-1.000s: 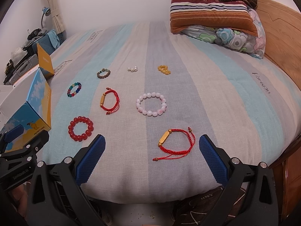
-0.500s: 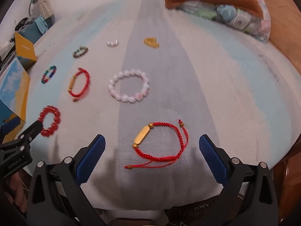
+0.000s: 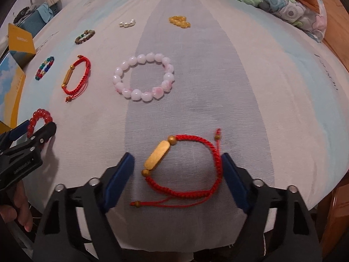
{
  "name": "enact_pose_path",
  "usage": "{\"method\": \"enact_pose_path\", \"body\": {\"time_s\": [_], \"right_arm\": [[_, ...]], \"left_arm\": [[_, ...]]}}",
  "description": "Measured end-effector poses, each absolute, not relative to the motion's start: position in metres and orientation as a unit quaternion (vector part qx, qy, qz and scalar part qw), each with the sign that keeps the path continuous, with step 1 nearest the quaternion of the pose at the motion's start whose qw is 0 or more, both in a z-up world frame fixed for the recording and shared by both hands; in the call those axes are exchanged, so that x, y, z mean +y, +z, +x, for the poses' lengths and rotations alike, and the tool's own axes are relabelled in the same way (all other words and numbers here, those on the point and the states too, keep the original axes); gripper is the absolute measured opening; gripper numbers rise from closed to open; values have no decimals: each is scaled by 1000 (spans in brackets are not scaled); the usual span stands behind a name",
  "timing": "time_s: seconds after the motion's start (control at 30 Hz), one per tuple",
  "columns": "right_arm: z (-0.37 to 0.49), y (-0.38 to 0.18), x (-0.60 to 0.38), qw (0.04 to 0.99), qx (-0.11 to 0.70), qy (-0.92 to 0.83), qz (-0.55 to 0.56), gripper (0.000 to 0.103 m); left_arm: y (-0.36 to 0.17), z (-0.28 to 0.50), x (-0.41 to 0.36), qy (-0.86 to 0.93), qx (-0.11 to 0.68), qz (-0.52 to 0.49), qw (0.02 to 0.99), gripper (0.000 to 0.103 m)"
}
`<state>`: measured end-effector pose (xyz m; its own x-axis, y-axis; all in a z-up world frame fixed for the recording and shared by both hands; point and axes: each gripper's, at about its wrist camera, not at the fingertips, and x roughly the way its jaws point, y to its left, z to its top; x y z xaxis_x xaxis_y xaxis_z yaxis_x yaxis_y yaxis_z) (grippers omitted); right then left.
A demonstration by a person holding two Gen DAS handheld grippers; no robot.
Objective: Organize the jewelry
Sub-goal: 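Grasp the red bead bracelet with the left tool while the right tool grasps the red cord bracelet, then carry both bracelets into the white box and open both tools to release them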
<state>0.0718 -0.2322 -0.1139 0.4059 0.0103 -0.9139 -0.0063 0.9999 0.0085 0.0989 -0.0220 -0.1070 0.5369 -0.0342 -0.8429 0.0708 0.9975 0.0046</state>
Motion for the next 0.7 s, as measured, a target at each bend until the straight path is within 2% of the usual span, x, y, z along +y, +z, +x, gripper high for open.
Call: {"method": "enact_pose_path", "body": {"time_s": [0.13, 0.2, 0.43, 0.5, 0.67, 0.7], "right_arm": [[69, -111, -232, 839, 544, -1, 5, 52], [68, -110, -233, 840, 543, -7, 6, 43], [67, -107, -233, 842, 539, -16, 3, 20], [67, -106, -232, 844, 536, -17, 4, 12], [67, -103, -234, 847, 532, -16, 16, 12], [67, -102, -235, 848, 530, -14, 18, 12]], "left_arm": [[-105, 96, -22, -32, 483, 17, 875, 67], [-103, 93, -21, -37, 484, 15, 874, 56], [-99, 86, -21, -48, 488, 17, 871, 26], [-98, 85, -19, -54, 488, 7, 871, 25], [-94, 81, -14, -75, 487, -14, 870, 24], [-93, 81, -14, -78, 487, -15, 870, 13]]}}
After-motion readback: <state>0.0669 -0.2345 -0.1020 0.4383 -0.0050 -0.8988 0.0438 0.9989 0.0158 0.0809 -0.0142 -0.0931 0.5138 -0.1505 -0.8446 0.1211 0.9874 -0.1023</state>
